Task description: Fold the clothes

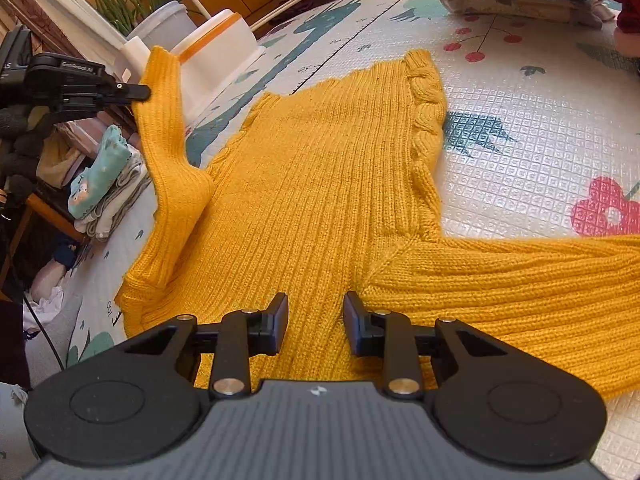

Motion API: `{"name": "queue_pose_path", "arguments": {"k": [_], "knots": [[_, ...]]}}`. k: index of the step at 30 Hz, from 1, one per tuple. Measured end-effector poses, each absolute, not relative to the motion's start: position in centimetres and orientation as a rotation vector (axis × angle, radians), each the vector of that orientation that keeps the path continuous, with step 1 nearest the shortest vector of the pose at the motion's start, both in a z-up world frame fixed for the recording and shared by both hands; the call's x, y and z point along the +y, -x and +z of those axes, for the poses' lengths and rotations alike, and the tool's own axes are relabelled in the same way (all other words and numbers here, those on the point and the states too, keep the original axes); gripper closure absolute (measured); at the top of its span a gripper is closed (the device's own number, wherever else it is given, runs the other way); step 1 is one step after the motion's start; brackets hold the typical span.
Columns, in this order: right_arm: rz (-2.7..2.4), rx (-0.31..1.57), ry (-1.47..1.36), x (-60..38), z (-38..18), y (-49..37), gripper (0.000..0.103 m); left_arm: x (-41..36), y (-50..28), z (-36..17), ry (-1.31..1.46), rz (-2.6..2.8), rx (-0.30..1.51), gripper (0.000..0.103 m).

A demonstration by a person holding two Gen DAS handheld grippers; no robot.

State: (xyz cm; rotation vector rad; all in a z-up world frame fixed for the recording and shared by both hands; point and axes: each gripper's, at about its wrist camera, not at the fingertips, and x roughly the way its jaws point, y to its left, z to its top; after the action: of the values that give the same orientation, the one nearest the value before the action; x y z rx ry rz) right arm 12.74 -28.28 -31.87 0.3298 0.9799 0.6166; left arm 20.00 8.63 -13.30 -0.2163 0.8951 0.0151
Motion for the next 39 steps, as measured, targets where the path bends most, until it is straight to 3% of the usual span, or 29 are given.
{"name": "queue_pose_path", "arguments": {"k": [8, 19, 39], "knots": [[0.620, 0.985, -0.295, -28.0, -31.6, -12.7, 0.072, 13.7, -15.4, -13.5, 0.221, 0.118, 0.888, 0.099], [0.634, 1.004, -0.201, -27.2, -31.2, -12.9, 0.072, 20.8, -9.9, -18.2, 0.320, 0.201, 0.868, 0.099], [0.637, 1.003, 0.248, -23.3, -29.7, -11.4, 0.072, 27.4, -6.7, -26.2, 0.491, 0.231, 0.877, 0.098]]}}
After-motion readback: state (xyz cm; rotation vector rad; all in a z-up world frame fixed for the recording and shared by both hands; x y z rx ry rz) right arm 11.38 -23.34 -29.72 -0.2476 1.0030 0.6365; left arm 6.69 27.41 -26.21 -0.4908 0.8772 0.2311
